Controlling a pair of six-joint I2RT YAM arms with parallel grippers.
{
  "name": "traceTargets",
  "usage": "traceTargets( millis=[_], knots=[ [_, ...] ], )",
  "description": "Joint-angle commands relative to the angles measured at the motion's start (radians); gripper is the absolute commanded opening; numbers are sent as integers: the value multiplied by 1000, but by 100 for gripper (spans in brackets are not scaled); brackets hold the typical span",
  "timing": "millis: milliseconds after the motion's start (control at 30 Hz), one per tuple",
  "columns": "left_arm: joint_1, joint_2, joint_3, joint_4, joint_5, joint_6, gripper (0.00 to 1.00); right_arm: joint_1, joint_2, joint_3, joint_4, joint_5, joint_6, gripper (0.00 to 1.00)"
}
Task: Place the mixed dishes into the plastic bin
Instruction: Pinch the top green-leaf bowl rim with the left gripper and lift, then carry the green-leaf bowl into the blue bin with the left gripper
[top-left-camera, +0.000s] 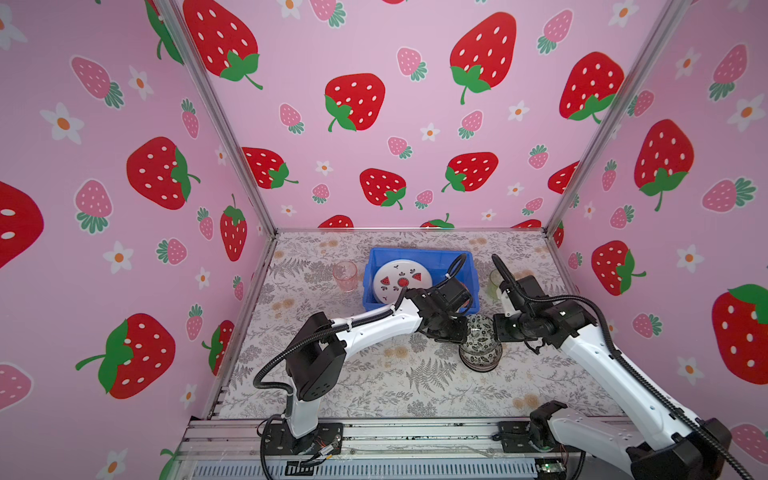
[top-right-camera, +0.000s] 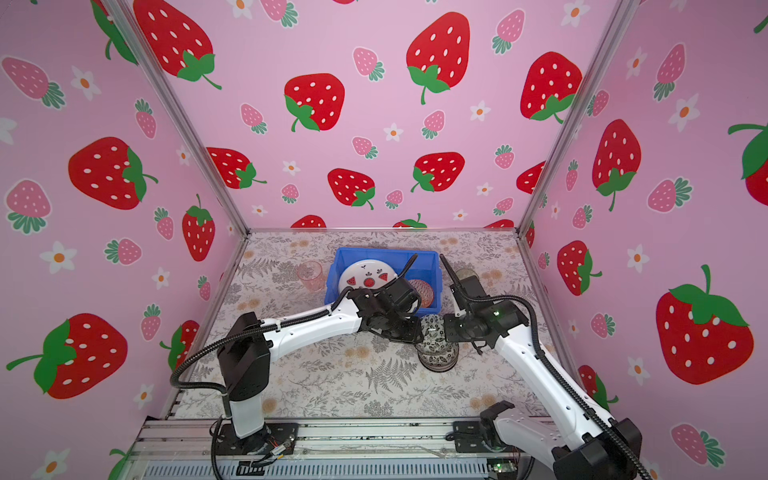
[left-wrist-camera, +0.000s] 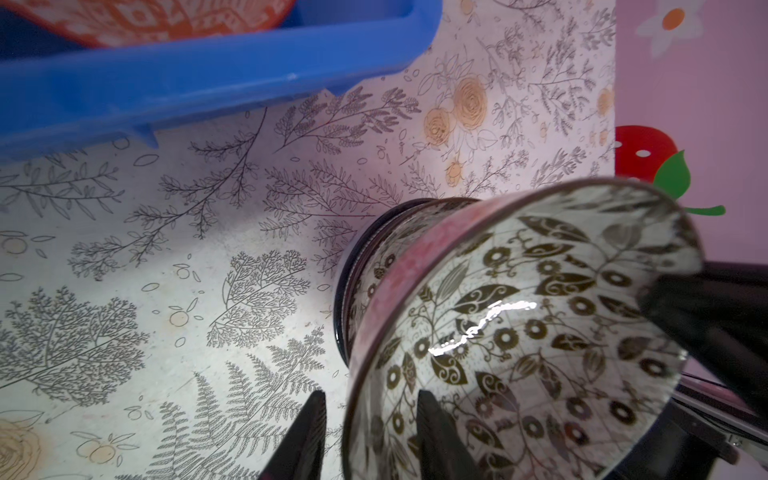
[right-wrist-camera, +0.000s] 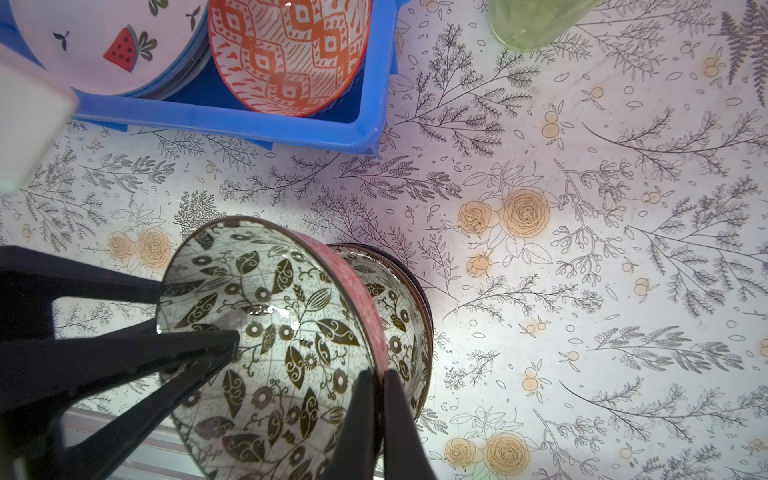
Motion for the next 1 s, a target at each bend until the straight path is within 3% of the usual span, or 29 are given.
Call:
traceTargets(
  millis=[0,200,433,800,967],
  knots=[
    [-6,2,51,-35,-28,13,32,-6,-4,25,-7,-16,-11,3],
    [-7,5,59,-42,-28,17,21,-8,-6,24,-3,-22,-9,3],
    [-10,-11,54,-37,-37,16,0,-8,3,38,12,-69,-9,3],
    [-8,3,100,-67,-45,47,0,-11,-36,39,23,-102,1,7],
    [-4,10,121,-75,-31,63,0,-13,-60,32,24,-101,15,14]
  ],
)
